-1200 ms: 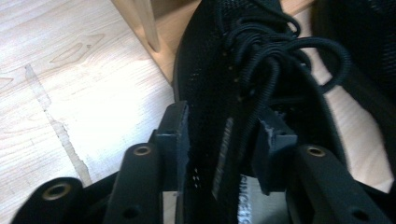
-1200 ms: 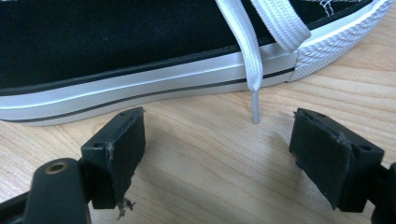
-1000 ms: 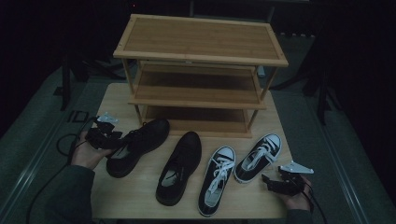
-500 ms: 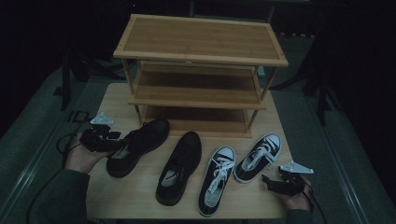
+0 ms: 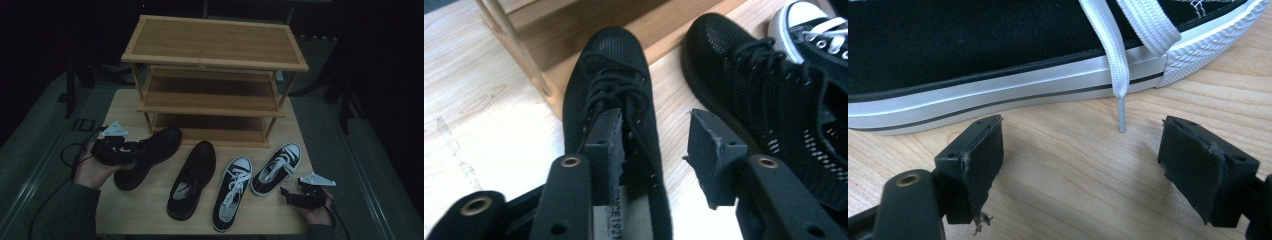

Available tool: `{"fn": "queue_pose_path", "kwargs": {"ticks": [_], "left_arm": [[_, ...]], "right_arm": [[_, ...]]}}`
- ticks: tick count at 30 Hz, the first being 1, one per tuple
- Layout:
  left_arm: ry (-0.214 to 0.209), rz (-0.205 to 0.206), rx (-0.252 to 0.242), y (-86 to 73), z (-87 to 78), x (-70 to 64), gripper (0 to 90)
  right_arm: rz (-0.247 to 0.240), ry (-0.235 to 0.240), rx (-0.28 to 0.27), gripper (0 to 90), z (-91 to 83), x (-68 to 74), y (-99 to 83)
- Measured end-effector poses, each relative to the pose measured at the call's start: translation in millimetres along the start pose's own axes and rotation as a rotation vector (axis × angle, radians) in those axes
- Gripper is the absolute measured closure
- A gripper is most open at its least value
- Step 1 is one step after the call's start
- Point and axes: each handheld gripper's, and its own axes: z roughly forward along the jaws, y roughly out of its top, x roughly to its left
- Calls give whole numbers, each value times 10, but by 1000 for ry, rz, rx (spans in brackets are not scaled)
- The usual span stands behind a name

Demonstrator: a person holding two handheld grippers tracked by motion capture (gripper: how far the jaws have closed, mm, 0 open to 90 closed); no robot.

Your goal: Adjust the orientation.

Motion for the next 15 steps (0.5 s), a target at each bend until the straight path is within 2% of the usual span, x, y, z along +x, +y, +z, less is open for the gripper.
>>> {"fn": "queue_pose_path", "kwargs": {"ticks": [4,15], "left_arm": [[-10,13,-1,41,14,-58,591],[-45,32,38,90,125,-151,590]], "right_arm": [[0,0,0,180,0,0,0],[0,0,0,180,0,0,0]]}}
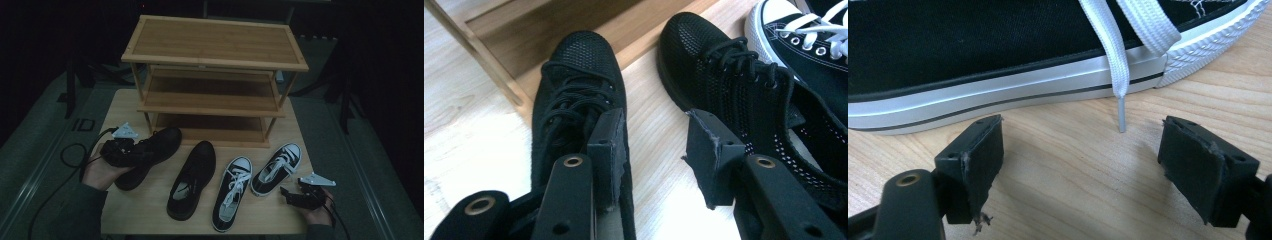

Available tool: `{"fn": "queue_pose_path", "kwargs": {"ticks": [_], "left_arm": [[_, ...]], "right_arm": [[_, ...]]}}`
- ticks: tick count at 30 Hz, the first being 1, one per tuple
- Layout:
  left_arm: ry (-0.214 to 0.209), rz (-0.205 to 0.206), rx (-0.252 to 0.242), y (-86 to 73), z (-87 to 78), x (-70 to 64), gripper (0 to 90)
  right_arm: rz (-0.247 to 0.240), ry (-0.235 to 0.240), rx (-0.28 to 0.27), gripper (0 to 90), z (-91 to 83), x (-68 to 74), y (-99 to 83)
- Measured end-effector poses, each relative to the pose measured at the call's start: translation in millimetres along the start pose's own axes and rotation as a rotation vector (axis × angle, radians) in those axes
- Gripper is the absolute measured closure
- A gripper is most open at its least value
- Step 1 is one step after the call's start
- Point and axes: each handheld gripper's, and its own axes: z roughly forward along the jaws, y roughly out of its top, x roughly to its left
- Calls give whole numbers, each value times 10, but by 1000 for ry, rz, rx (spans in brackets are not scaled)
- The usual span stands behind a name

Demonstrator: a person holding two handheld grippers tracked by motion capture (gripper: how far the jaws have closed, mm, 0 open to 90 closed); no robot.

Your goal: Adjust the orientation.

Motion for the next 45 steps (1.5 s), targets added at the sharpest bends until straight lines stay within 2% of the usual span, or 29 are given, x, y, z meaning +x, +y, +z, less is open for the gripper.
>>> {"fn": "queue_pose_path", "kwargs": {"ticks": [18,28,45], "left_arm": [[-48,31,58,68,116,-112,589],[-79,74,99,147,207,-264,577],[-111,106,139,219,330,-460,576]], "right_arm": [[0,0,0,180,0,0,0],[0,0,0,180,0,0,0],[0,0,0,180,0,0,0]]}}
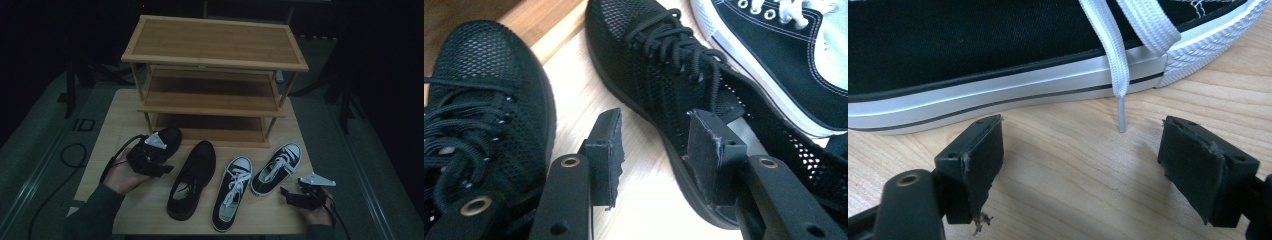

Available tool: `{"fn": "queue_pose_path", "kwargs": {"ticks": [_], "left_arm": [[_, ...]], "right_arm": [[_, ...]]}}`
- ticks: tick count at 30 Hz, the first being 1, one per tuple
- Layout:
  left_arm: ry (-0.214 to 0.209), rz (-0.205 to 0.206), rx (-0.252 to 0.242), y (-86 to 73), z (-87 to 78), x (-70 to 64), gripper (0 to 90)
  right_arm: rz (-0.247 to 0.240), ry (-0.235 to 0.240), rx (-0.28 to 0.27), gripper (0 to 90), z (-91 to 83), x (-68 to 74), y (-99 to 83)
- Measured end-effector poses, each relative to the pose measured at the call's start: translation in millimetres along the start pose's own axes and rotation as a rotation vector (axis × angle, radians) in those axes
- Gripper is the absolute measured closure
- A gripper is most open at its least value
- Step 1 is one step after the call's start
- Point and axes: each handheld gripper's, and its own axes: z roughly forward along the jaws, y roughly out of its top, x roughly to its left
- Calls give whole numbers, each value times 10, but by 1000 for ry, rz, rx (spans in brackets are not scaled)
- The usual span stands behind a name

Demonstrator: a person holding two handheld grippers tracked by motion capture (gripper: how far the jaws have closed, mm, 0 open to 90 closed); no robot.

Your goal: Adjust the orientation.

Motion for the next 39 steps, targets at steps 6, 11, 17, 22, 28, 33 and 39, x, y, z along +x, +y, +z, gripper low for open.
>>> {"fn": "queue_pose_path", "kwargs": {"ticks": [6,11,17,22,28,33,39], "left_arm": [[-22,20,9,63,57,-90,582],[-31,33,25,109,117,-145,592],[-17,53,52,160,219,-213,618],[-19,61,85,227,353,-233,677],[7,63,121,308,427,-250,853],[27,41,115,285,387,-198,862],[57,16,107,253,356,-133,863]], "right_arm": [[0,0,0,180,0,0,0],[0,0,0,180,0,0,0],[0,0,0,180,0,0,0],[0,0,0,180,0,0,0],[0,1,0,180,0,-1,0],[-2,1,-1,180,1,-2,0],[-3,1,-1,180,0,-3,0]]}}
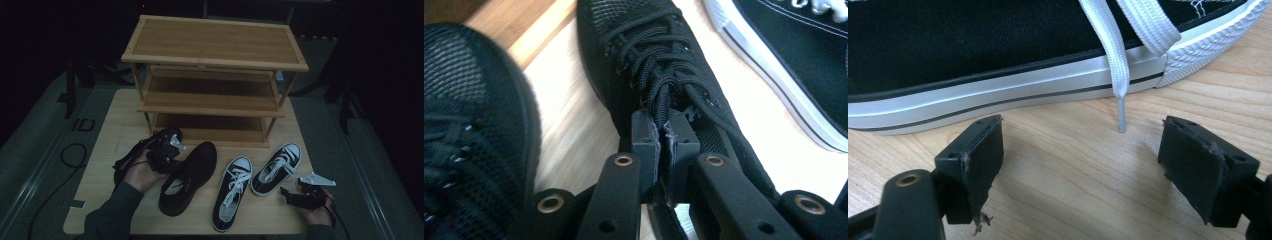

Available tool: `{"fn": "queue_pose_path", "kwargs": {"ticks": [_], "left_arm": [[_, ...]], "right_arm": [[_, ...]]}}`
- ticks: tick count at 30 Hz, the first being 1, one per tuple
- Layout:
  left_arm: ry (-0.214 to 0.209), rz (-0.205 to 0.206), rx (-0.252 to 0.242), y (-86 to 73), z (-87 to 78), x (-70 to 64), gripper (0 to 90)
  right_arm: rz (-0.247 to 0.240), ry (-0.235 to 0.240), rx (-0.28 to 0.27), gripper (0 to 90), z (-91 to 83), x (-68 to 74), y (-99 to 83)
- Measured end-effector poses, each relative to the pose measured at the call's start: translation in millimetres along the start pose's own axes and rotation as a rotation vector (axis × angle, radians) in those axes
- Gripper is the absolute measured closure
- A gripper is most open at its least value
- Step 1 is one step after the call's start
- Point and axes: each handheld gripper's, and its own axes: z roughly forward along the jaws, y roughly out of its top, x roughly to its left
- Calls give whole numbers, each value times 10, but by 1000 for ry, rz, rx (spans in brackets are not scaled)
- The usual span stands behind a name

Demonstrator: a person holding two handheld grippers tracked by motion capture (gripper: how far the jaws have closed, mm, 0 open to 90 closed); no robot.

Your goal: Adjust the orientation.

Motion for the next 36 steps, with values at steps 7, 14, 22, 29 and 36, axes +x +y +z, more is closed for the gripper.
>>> {"fn": "queue_pose_path", "kwargs": {"ticks": [7,14,22,29,36], "left_arm": [[33,-34,9,-89,-90,112,862],[68,-43,16,-183,-190,244,862],[47,-62,-4,-257,-194,325,862],[40,-61,-1,-327,-224,370,861],[55,-76,2,-416,-265,426,859]], "right_arm": [[1,0,0,180,0,0,0],[0,0,0,180,0,0,0],[1,0,0,180,0,0,0],[2,0,1,180,-1,1,0],[1,0,1,180,0,1,0]]}}
